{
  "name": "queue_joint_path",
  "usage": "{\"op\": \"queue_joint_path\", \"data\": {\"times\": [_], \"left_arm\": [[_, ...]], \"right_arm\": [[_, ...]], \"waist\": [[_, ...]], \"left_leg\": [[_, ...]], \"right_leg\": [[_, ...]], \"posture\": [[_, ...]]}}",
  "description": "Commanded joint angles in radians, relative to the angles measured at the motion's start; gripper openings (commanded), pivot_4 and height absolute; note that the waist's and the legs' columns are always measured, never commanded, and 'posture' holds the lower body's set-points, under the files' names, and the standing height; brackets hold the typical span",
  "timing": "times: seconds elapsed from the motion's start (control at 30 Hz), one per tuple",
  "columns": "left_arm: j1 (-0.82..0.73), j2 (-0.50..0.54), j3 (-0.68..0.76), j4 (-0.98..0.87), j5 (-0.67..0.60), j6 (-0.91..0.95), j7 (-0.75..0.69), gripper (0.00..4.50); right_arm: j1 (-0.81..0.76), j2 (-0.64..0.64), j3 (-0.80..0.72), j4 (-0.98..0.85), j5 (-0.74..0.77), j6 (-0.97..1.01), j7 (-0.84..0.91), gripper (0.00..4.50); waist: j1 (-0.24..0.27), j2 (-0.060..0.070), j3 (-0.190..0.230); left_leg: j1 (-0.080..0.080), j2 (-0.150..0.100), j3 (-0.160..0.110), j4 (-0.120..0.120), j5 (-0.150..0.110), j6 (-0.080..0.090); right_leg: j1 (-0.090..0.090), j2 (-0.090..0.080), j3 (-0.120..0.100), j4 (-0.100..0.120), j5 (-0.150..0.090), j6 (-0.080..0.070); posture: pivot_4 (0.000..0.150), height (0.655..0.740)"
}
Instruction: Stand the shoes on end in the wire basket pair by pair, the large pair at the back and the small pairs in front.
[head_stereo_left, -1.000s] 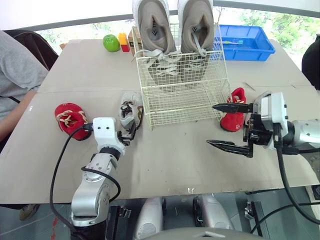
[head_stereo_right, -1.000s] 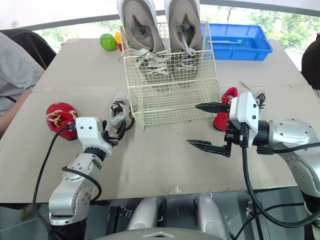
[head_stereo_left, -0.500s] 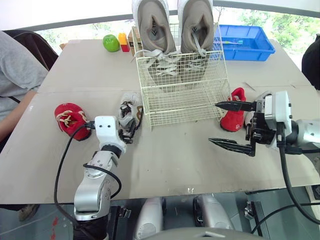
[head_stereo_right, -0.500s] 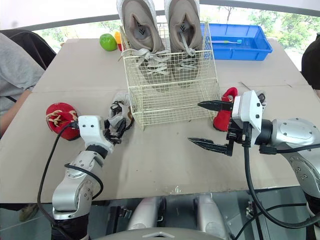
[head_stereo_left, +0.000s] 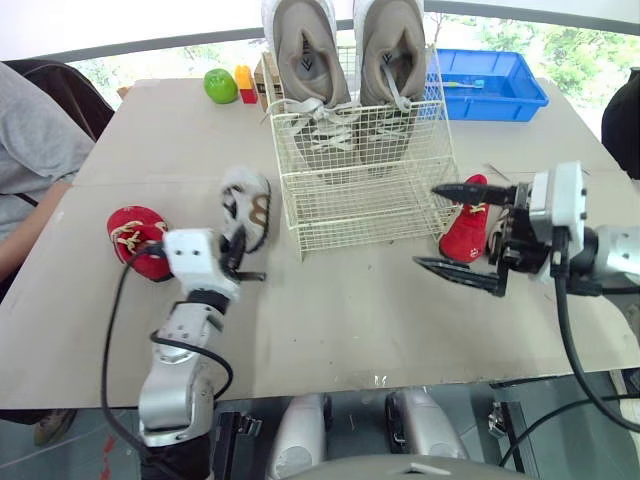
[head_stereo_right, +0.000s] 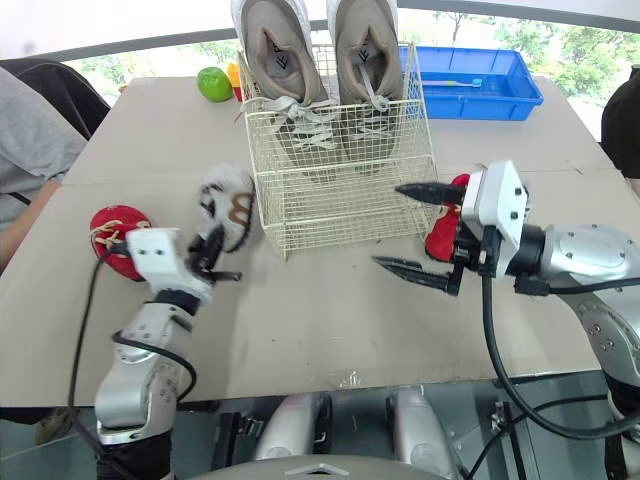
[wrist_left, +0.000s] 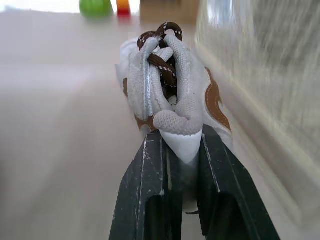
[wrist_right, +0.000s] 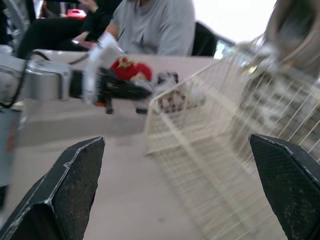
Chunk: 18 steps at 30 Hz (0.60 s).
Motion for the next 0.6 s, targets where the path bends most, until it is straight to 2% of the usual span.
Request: {"op": "queue_joint_path", "data": {"times": [0.03, 0.13, 0.2, 0.27, 0.33, 0.47, 0.53, 0.6], "left_arm": [[-0.08, 0.162, 0.137, -0.117, -0.184, -0.124, -0.224, 0.12], [-0.06, 0.291, 0.176, -0.086, -0.26, -0.179, -0.42, 0.12], [-0.05, 0.378, 0.166, -0.024, -0.274, -0.263, -0.614, 0.12], [-0.111, 0.456, 0.122, 0.077, -0.254, -0.389, -0.801, 0.12], [-0.241, 0.501, 0.043, 0.207, -0.213, -0.543, -0.961, 0.12], [-0.556, 0.469, -0.146, 0.493, -0.114, -0.893, -1.208, 0.12], [-0.661, 0.423, -0.207, 0.59, -0.132, -1.003, -1.293, 0.12], [-0.738, 0.382, -0.251, 0.663, -0.151, -1.075, -1.35, 0.12]], "right_arm": [[-0.179, -0.039, -0.037, 0.017, 0.072, 0.106, -0.071, 4.48], [-0.32, -0.056, -0.058, 0.085, 0.205, 0.193, -0.045, 4.48], [-0.427, -0.08, -0.05, 0.16, 0.246, 0.258, -0.033, 4.48], [-0.534, -0.123, -0.001, 0.24, 0.259, 0.361, -0.005, 4.48], [-0.633, -0.145, 0.07, 0.305, 0.241, 0.434, 0.038, 4.48], [-0.807, -0.119, 0.196, 0.43, 0.238, 0.589, 0.122, 4.48], [-0.866, -0.091, 0.261, 0.495, 0.224, 0.671, 0.149, 4.48], [-0.88, -0.08, 0.323, 0.536, 0.17, 0.673, 0.181, 4.48]], "waist": [[-0.001, 0.0, 0.001], [0.0, 0.001, 0.0], [0.0, 0.002, 0.001], [0.002, 0.003, 0.002], [0.006, 0.003, 0.002], [0.004, 0.003, 0.002], [-0.001, 0.004, 0.002], [-0.004, 0.003, 0.002]], "left_leg": [[-0.002, 0.0, 0.0, 0.0, 0.0, 0.0], [-0.001, 0.001, 0.001, -0.001, 0.0, 0.0], [0.0, 0.0, 0.001, -0.002, -0.002, 0.003], [-0.001, 0.0, 0.002, -0.002, -0.002, 0.003], [-0.001, 0.0, 0.004, -0.001, -0.002, 0.003], [-0.002, -0.001, 0.007, 0.0, -0.002, 0.003], [-0.002, -0.001, 0.009, 0.0, -0.002, 0.003], [-0.002, 0.0, 0.012, 0.0, -0.003, 0.005]], "right_leg": [[-0.002, 0.0, 0.0, 0.0, 0.0, -0.001], [-0.002, -0.002, 0.001, -0.001, 0.0, -0.001], [-0.001, -0.004, 0.001, -0.003, 0.0, -0.001], [-0.002, -0.004, 0.001, -0.003, -0.002, -0.004], [-0.002, -0.004, -0.001, -0.004, -0.002, -0.005], [-0.002, -0.003, 0.0, -0.003, -0.003, -0.007], [-0.002, -0.002, 0.001, -0.004, -0.002, -0.007], [-0.004, -0.002, 0.003, -0.003, 0.0, -0.003]], "posture": [[0.15, 0.74], [0.15, 0.74], [0.15, 0.74], [0.15, 0.74], [0.15, 0.74], [0.15, 0.74], [0.15, 0.74], [0.15, 0.74]]}}
